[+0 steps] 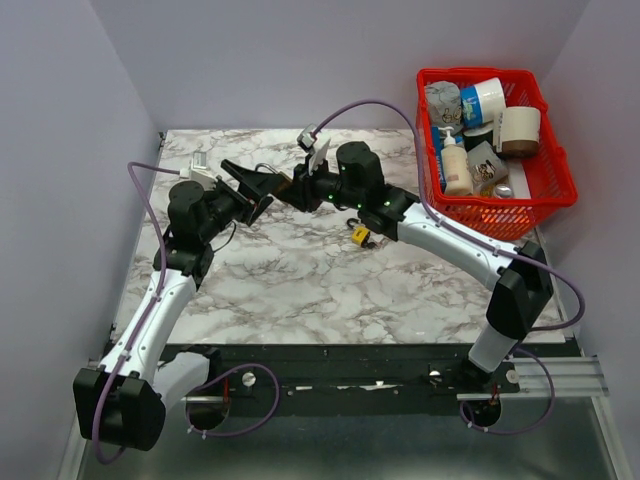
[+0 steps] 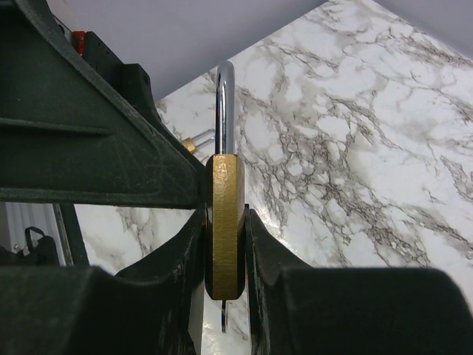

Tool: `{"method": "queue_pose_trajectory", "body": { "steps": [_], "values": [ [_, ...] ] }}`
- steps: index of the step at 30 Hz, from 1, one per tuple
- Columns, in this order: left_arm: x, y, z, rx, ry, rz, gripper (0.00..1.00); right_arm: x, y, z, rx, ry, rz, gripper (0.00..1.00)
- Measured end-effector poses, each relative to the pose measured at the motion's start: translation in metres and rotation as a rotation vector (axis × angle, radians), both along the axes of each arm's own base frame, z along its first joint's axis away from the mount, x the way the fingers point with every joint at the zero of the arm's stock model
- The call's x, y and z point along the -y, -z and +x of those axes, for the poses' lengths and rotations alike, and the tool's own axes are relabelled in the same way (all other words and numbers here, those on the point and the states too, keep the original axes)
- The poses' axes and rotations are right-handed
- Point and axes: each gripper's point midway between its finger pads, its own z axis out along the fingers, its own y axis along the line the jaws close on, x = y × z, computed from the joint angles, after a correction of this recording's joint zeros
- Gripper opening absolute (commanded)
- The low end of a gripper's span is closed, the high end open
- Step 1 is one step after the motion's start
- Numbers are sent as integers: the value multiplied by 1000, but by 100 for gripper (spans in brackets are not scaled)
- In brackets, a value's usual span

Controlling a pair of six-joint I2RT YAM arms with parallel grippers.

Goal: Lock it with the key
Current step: Lock the lock.

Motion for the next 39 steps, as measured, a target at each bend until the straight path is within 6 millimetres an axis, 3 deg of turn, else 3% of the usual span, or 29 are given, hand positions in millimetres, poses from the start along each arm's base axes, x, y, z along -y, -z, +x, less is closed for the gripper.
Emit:
{"method": "queue_pose_trajectory", "body": {
  "steps": [5,6,7,10,26,30,32,35,36,37,39],
  "values": [
    [-2,-7,3,11,-22,-35,99,-2,1,1,2,15,0,1],
    [-2,-10,4,17,-24,-44,96,-3,0,0,5,15,3,1],
    [-1,-12,4,22,-25,-50,85,-4,-1,-1,8,15,5,1],
    [-2,-14,5,28,-31,-68,78,-7,-3,-3,18,10,10,1],
    [2,-8,3,4,-24,-80,84,-16,-5,-8,73,-19,-17,1],
    [2,-4,2,-10,-23,-71,74,-17,-2,-10,80,-25,-32,1],
    [2,-2,2,-17,-24,-64,60,-17,-1,-10,83,-26,-38,1],
    [1,1,2,-19,-26,-54,37,-18,2,-10,82,-25,-49,17],
    [1,2,3,-19,-27,-49,32,-18,3,-10,80,-25,-50,34],
    [1,2,3,-19,-28,-44,22,-18,3,-10,78,-26,-52,43],
    [0,5,2,-23,-29,-30,14,-18,5,-11,73,-27,-56,53]
  ]
}}
